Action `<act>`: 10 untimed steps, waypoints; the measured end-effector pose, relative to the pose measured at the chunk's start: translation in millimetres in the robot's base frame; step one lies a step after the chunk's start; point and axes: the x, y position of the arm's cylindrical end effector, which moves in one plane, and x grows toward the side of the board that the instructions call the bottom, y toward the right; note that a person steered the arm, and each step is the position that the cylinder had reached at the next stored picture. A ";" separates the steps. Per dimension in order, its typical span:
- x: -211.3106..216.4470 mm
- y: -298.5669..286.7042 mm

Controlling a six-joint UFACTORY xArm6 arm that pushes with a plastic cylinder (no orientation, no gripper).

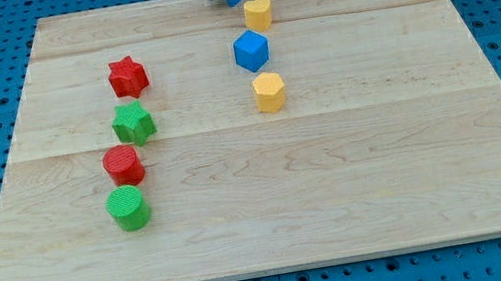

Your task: Push the blue triangle to the top center

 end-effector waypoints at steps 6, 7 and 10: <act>-0.9 125.2; 1.3 108.4; 0.4 66.1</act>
